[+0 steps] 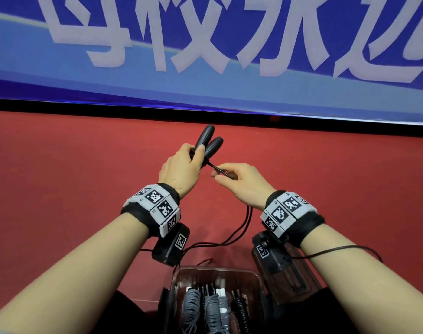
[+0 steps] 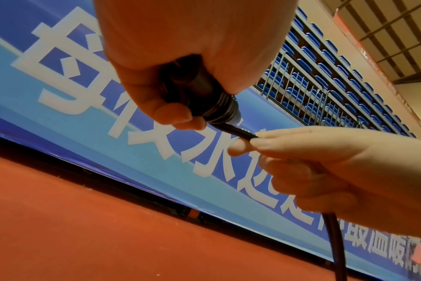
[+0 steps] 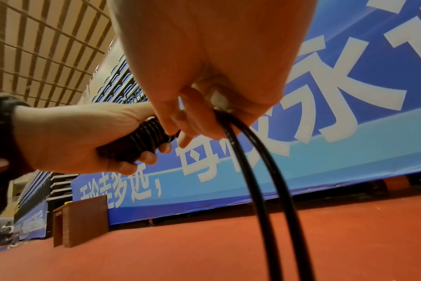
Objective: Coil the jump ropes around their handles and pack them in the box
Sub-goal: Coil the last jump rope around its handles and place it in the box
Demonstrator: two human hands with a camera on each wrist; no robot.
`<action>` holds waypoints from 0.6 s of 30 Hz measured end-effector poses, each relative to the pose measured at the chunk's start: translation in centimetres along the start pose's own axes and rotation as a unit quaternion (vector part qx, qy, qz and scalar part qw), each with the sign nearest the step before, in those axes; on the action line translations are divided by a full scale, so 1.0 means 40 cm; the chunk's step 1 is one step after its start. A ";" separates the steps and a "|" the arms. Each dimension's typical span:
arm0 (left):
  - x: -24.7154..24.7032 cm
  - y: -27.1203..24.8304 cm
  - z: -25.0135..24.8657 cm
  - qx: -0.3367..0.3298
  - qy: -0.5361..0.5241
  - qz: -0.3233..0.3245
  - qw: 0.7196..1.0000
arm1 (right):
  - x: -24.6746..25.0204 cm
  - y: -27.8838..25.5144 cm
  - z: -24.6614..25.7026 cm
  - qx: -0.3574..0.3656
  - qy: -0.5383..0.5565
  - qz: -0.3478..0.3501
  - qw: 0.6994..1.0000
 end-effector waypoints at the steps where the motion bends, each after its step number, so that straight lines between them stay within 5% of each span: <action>1: 0.000 -0.002 0.002 0.006 0.011 -0.001 1.000 | 0.010 0.002 0.004 0.004 -0.015 -0.010 1.000; 9: 0.017 -0.002 0.019 0.039 0.073 -0.035 0.996 | 0.061 0.009 0.027 0.011 -0.132 -0.081 0.988; 14: 0.020 0.000 0.030 0.037 0.170 -0.033 0.984 | 0.017 -0.003 0.068 0.064 -0.143 -0.002 0.988; 18: 0.001 -0.011 -0.020 -0.090 0.285 -0.017 0.954 | 0.041 -0.017 0.114 0.119 -0.216 0.001 0.969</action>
Point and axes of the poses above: each hand's wrist, its own y-axis towards the middle knuckle, its own x-axis out of the back of the hand, z = x × y, the point moved 10 cm from there along y, towards the middle knuckle, and after that the axes turned 13 degrees about y, right-handed, at the moved point
